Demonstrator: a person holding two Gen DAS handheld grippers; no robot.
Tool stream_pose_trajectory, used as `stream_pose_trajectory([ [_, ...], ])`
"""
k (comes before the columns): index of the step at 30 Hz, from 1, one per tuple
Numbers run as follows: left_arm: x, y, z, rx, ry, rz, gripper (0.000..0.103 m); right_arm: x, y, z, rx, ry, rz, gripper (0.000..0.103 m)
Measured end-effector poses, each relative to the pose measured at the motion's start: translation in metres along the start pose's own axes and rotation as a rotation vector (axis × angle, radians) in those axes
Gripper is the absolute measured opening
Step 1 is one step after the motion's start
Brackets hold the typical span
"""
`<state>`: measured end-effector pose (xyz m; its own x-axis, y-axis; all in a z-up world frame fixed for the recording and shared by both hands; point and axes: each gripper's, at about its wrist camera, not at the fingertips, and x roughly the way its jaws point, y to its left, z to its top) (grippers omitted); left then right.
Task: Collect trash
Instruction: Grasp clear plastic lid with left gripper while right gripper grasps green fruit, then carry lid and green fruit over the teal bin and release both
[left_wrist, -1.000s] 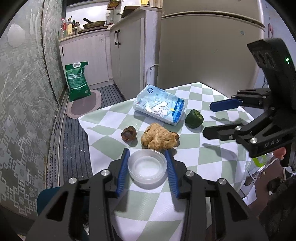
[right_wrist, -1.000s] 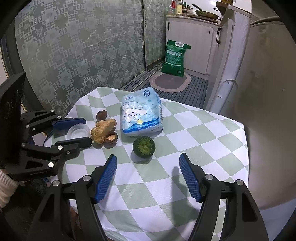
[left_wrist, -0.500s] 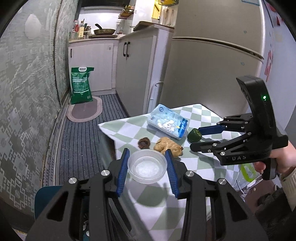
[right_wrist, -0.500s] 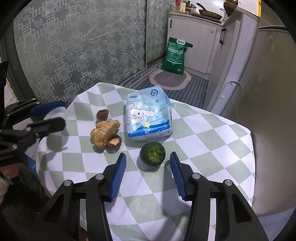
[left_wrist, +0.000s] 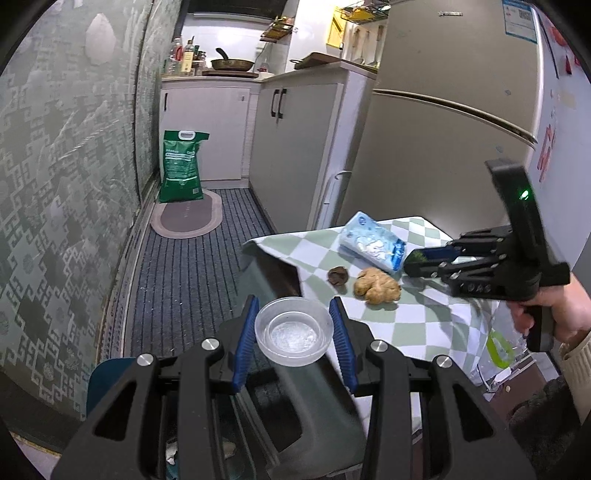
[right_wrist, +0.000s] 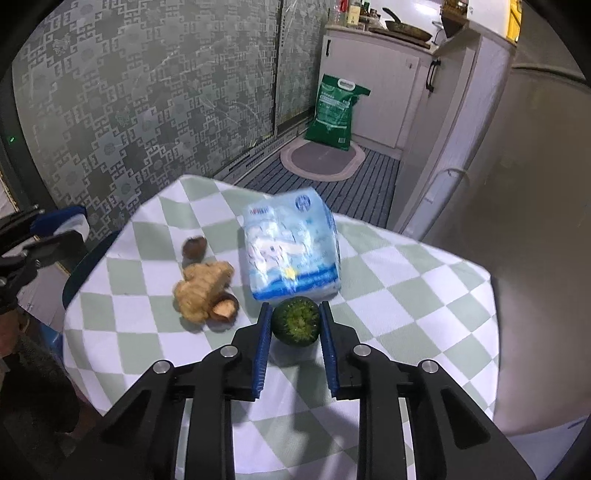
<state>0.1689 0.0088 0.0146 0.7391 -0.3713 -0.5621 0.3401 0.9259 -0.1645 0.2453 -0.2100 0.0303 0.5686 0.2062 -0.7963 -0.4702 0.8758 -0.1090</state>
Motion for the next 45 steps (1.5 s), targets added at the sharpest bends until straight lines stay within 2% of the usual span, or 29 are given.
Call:
stream_pose_trajectory([
  [9, -0.015, 0.031, -0.014, -0.042, 0.006, 0.054, 0.042, -0.02, 0.024, 0.021, -0.014, -0.062, 0.021, 0.025],
  [17, -0.026, 0.068, -0.03, -0.083, 0.029, 0.11, 0.042, -0.025, 0.07, 0.045, -0.06, -0.1, 0.084, 0.025],
  [29, -0.016, 0.115, -0.072, -0.133, 0.157, 0.187, 0.042, -0.01, 0.145, 0.068, -0.149, -0.083, 0.197, 0.025],
  [38, 0.005, 0.149, -0.103, -0.164, 0.283, 0.255, 0.042, 0.013, 0.192, 0.072, -0.202, -0.019, 0.257, 0.025],
  [45, 0.006, 0.162, -0.114, -0.179, 0.318, 0.261, 0.046, 0.044, 0.229, 0.062, -0.255, 0.079, 0.292, 0.025],
])
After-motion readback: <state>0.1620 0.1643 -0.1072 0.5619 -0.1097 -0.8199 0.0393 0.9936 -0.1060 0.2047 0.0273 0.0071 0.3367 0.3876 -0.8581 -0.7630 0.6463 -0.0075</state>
